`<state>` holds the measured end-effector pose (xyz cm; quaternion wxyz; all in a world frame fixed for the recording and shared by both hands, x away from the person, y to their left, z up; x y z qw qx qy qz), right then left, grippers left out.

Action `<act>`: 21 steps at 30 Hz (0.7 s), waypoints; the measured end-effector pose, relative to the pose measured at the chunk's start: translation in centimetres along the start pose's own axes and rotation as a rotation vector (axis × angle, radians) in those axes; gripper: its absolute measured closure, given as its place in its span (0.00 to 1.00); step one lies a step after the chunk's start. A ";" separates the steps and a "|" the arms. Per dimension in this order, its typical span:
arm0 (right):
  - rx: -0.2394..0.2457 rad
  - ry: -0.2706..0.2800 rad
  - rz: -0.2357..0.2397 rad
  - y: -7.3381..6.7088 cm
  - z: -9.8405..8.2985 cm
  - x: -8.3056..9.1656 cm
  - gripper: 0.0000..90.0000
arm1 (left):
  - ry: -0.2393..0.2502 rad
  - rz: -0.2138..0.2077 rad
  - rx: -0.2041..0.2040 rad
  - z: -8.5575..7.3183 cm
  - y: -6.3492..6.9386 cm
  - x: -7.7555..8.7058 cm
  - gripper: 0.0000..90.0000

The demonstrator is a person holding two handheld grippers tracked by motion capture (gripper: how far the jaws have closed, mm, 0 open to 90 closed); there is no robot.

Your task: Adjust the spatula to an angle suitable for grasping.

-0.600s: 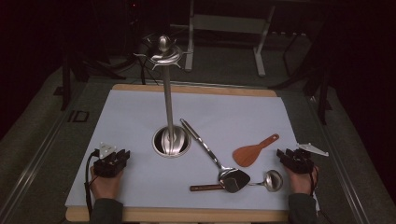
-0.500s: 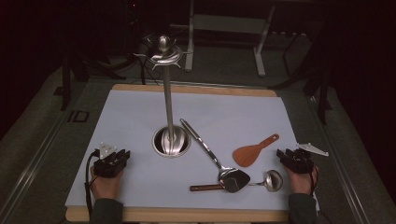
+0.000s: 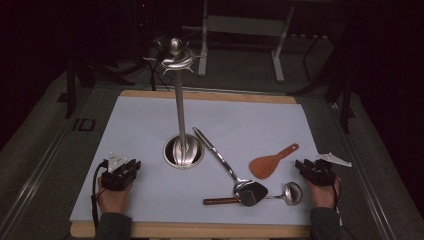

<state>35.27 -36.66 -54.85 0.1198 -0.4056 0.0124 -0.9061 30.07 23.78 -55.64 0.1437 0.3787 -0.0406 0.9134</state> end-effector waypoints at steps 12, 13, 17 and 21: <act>0.107 0.064 0.050 -3.5 2.4 3.6 0.68 | 0.004 0.017 -0.043 -0.1 0.4 0.0 0.84; 0.107 0.064 0.050 -3.5 2.4 3.6 0.68 | 0.004 0.017 -0.043 -0.1 0.4 0.0 0.83; 0.139 0.089 0.093 -5.7 3.8 4.7 0.68 | 0.002 0.026 -0.051 -0.1 0.6 0.0 0.83; 0.200 0.075 0.117 -8.1 5.3 4.7 0.68 | 0.002 0.021 -0.047 -0.1 0.5 0.0 0.83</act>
Point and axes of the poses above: each handheld gripper's, and its own axes: x roughly backward along the jaws, z roughly out of its top, y roughly to its right, the point moved 3 cm from there along -x, roughly forward along the jaws, and after that the axes turned 10 degrees about -y, right-handed, at the moved point
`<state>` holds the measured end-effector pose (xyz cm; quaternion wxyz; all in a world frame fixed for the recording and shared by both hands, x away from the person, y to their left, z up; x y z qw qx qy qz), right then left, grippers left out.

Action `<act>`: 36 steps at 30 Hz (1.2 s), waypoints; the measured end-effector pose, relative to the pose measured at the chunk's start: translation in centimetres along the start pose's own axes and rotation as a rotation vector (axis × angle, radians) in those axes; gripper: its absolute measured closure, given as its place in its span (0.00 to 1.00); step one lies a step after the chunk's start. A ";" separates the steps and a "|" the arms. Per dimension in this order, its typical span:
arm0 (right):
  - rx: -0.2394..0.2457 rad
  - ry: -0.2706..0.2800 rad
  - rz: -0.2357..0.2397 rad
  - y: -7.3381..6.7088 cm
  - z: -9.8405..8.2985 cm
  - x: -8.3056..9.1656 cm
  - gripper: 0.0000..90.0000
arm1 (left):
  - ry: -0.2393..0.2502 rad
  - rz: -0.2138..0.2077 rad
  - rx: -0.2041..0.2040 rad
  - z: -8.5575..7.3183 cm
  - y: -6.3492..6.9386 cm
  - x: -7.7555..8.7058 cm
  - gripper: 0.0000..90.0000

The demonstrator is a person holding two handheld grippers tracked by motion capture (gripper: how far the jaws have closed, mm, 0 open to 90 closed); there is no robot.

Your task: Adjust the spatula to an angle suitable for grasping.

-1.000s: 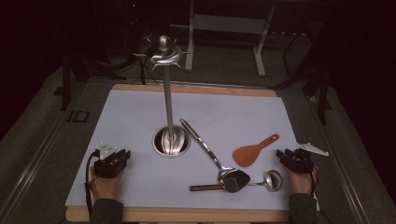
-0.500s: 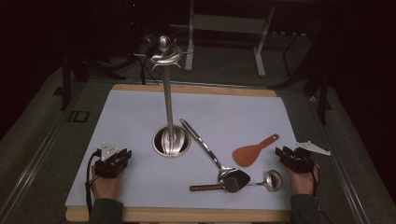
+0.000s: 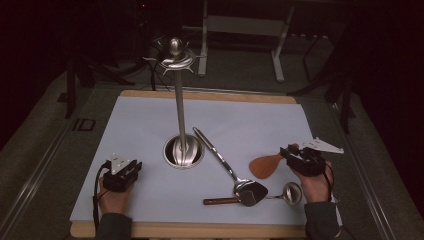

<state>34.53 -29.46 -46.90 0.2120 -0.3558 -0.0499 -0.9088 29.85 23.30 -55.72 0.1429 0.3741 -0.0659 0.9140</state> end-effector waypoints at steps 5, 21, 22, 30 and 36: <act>0.092 -0.049 0.051 -3.7 2.0 -1.6 0.70 | 0.012 -0.006 0.013 -0.1 -0.1 0.1 0.82; 0.175 -0.131 0.143 -9.4 4.4 -6.2 0.71 | 0.012 -0.001 0.009 -0.1 -0.1 0.1 0.81; 0.182 -0.137 0.144 -9.7 4.5 -6.5 0.71 | 0.013 -0.001 0.009 -0.1 -0.1 0.1 0.81; 0.231 -0.211 0.160 -11.7 4.3 -9.0 0.71 | 0.013 -0.001 0.012 -0.1 -0.1 0.1 0.81; 0.253 -0.287 0.179 -12.9 3.3 -10.8 0.71 | 0.012 0.000 0.011 0.0 -0.1 0.1 0.80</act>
Point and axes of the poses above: each handheld gripper's, and its own axes: x roughly backward along the jaws, z roughly out of its top, y roughly to its right, the point moved 3 cm from there along -x, roughly forward along the jaws, and after that the axes turned 10 degrees about -y, right-handed, at the moved point
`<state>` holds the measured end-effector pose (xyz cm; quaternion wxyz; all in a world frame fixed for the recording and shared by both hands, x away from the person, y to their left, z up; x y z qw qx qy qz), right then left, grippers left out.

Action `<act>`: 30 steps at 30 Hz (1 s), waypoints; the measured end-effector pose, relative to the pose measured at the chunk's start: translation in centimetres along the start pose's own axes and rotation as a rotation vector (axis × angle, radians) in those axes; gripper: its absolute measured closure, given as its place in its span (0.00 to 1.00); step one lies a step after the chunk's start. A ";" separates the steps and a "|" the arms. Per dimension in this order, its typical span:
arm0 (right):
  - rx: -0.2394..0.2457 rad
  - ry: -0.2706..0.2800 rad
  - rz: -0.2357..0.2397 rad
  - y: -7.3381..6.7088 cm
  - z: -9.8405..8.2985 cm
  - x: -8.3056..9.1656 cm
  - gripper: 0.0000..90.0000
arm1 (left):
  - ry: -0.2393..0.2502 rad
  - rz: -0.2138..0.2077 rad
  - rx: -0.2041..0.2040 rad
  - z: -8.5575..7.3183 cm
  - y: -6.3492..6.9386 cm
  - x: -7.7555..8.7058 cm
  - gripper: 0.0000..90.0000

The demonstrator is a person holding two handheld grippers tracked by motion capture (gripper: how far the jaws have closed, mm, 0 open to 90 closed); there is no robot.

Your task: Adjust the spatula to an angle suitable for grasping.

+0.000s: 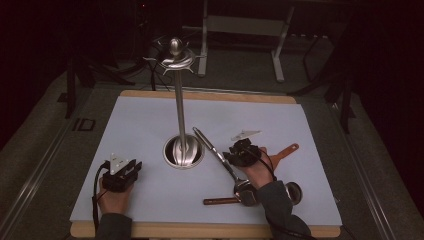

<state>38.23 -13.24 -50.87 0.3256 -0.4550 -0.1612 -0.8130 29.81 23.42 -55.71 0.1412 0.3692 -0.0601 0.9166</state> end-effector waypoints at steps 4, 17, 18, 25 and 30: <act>0.017 -0.047 0.006 -0.5 -0.2 -1.3 0.71 | 0.000 0.001 0.001 0.0 0.0 0.0 0.80; 0.048 -0.162 0.028 -1.0 -0.5 -3.1 0.80 | -0.001 0.000 0.004 0.0 0.0 0.0 0.80; 0.048 -0.162 0.033 -0.9 -0.5 -3.1 0.80 | 0.000 0.000 0.004 0.0 0.0 0.0 0.80; 0.069 -0.188 0.018 -0.7 -0.6 -2.9 0.81 | 0.000 -0.001 0.005 0.0 0.0 0.0 0.80; 0.067 -0.203 0.005 0.2 -1.3 -2.2 0.83 | -0.001 0.001 0.005 0.0 0.0 0.0 0.80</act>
Point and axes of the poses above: each handheld gripper's, and its own axes: x roughly backward along the jaws, z roughly out of its top, y roughly to its right, the point moved 3 cm from there along -x, roughly forward along the jaws, and after that the axes turned 10 degrees about -y, right-handed, at the moved point
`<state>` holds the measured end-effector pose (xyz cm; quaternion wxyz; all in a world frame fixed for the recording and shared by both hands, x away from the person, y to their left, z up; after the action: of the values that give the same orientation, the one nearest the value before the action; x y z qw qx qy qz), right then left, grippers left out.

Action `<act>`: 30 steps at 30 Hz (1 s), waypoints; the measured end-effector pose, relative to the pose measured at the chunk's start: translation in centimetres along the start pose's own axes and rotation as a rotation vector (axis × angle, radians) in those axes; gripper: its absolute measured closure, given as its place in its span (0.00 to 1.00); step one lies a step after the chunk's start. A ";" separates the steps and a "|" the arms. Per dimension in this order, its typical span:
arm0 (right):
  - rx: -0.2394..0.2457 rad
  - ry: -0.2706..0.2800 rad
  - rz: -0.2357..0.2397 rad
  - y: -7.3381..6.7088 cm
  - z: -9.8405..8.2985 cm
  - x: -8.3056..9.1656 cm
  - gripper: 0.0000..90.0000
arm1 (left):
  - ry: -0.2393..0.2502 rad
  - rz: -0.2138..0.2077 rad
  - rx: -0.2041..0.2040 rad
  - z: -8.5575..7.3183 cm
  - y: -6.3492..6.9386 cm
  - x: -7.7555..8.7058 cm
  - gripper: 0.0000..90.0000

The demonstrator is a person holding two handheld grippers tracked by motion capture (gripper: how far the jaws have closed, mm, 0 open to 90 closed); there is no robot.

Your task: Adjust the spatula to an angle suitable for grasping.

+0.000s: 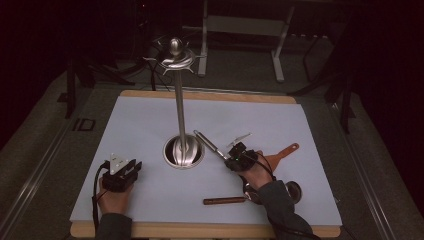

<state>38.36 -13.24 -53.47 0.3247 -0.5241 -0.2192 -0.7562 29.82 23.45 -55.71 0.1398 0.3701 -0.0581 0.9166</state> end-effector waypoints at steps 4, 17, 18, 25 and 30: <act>0.003 -0.008 -0.011 0.4 -0.9 0.4 0.83 | 0.001 0.001 -0.001 0.0 0.0 0.0 0.80; -0.004 -0.026 -0.035 1.1 -3.2 1.5 0.83 | 0.002 0.003 -0.002 0.0 0.0 0.0 0.79; -0.006 -0.028 -0.034 1.1 -3.4 1.5 0.83 | 0.001 0.004 -0.003 0.0 0.0 0.0 0.79; -0.005 -0.035 -0.022 1.4 -3.0 1.6 0.77 | -0.001 0.005 -0.004 0.0 0.0 0.0 0.79; 0.003 -0.022 -0.017 1.4 -1.5 1.7 0.75 | 0.000 0.003 -0.003 0.0 0.0 0.0 0.79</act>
<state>37.96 -15.63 -52.44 0.3164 -0.5301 -0.2285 -0.7528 29.83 23.41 -55.72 0.1388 0.3698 -0.0600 0.9167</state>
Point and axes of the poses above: each handheld gripper's, and its own axes: x roughly backward along the jaws, z roughly out of its top, y roughly to its right, the point moved 3 cm from there along -x, roughly forward along the jaws, and after that the axes turned 10 degrees about -y, right-handed, at the moved point
